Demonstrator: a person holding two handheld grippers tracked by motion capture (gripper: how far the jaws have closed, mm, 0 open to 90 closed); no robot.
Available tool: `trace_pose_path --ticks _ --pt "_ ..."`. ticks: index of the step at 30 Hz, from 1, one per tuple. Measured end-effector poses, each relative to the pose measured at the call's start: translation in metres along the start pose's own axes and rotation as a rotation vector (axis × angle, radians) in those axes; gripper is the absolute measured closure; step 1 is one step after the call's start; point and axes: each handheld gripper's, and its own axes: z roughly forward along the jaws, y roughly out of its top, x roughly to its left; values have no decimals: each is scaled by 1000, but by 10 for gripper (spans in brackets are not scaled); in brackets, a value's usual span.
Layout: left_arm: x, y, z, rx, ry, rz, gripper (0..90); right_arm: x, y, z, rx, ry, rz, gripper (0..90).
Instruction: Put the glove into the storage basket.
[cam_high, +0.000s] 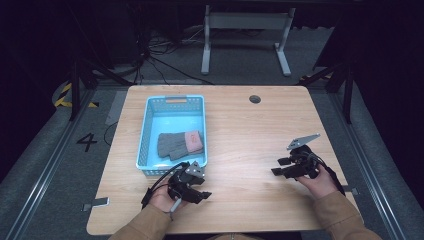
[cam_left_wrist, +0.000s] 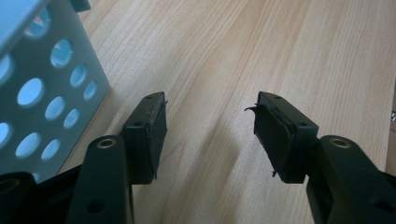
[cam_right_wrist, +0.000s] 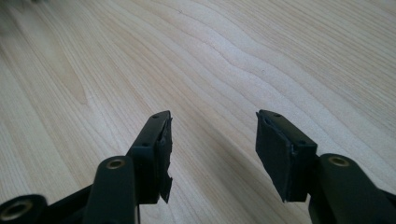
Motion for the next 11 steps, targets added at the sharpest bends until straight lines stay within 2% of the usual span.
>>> trace_pose_path --ticks 4,11 --pt "-1 1 1 12 1 6 440 0 0 0 0 1 0 462" --pt "0 -1 -2 4 4 -2 422 0 1 1 -4 -1 1 462"
